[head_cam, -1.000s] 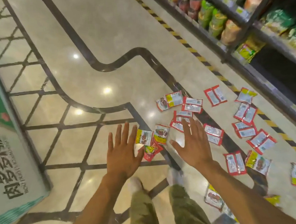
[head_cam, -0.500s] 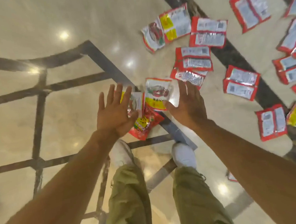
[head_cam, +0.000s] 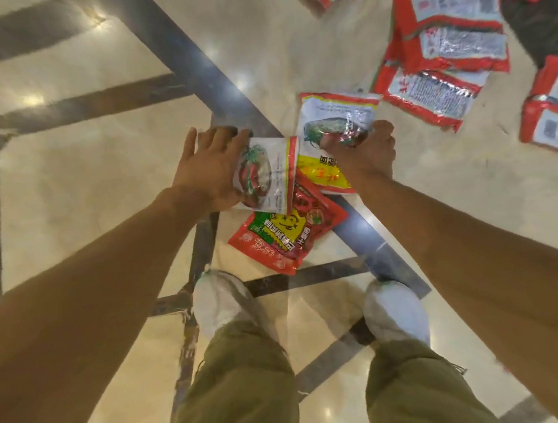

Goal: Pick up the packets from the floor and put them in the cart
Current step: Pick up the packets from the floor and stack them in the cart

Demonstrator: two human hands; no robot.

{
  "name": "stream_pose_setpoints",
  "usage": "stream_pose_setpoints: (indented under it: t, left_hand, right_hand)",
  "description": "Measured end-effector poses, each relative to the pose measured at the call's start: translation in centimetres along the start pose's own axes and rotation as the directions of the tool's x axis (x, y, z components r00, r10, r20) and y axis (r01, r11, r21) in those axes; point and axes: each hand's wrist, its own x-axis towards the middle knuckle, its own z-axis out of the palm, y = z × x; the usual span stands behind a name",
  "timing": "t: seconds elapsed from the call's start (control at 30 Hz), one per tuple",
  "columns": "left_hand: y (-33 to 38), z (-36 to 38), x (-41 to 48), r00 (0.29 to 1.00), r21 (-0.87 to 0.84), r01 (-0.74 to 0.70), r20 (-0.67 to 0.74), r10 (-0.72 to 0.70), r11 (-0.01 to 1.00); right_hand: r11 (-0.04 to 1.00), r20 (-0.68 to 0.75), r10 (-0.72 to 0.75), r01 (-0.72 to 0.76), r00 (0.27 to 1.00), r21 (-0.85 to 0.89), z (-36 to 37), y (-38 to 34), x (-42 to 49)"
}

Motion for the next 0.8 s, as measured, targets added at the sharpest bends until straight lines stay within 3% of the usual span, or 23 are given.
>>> stream_pose_setpoints:
  t: [0.1,0.27,0.4,0.47,0.53,0.67,0.8]
  left_hand:
    - [-0.2,-0.2,0.1,1.0,0.005,-0.004,-0.028,0.004,1.0]
    - [0.1,-1.3,-1.1,0.997,-0.022,0.072,-0.024,-0.072,0.997]
    - [0.5,-2.5,-2.6,0.988,-0.038,0.156,0.009,-0.155,0.987]
    - [0.9,-3.3,-3.8,0.977,-0.161,0.204,0.096,-0.19,0.966]
    - [1.4,-4.2,-4.9,0.958,-0.259,0.277,0.147,-0.245,0.925]
    - [2.0,-7.4,-8.8,0.917,-0.437,0.393,0.116,-0.382,0.809]
    - [4.3,-13.2,-14.0,0.864,-0.727,0.431,0.161,-0.477,0.535]
  right_hand:
    - [0.991,0.002,0.089,-0.089,0.996,0.097,0.3,-0.7,1.1]
    - [0.948,0.123,0.119,-0.15,0.985,0.282,-0.5,-0.4,1.2]
    - [0.954,0.163,0.077,-0.12,0.984,0.274,-1.8,-0.7,0.1]
    - [0.962,0.147,0.047,-0.084,0.988,0.258,-2.8,-1.1,-0.8]
    - [0.966,0.123,0.04,-0.069,0.992,0.25,-4.2,-1.2,-1.8]
    - [0.961,0.08,-0.016,-0.006,0.997,0.275,-8.2,-2.0,-4.8]
    - [0.932,0.122,-0.042,-0.005,0.992,0.362,-15.0,-3.7,-9.2]
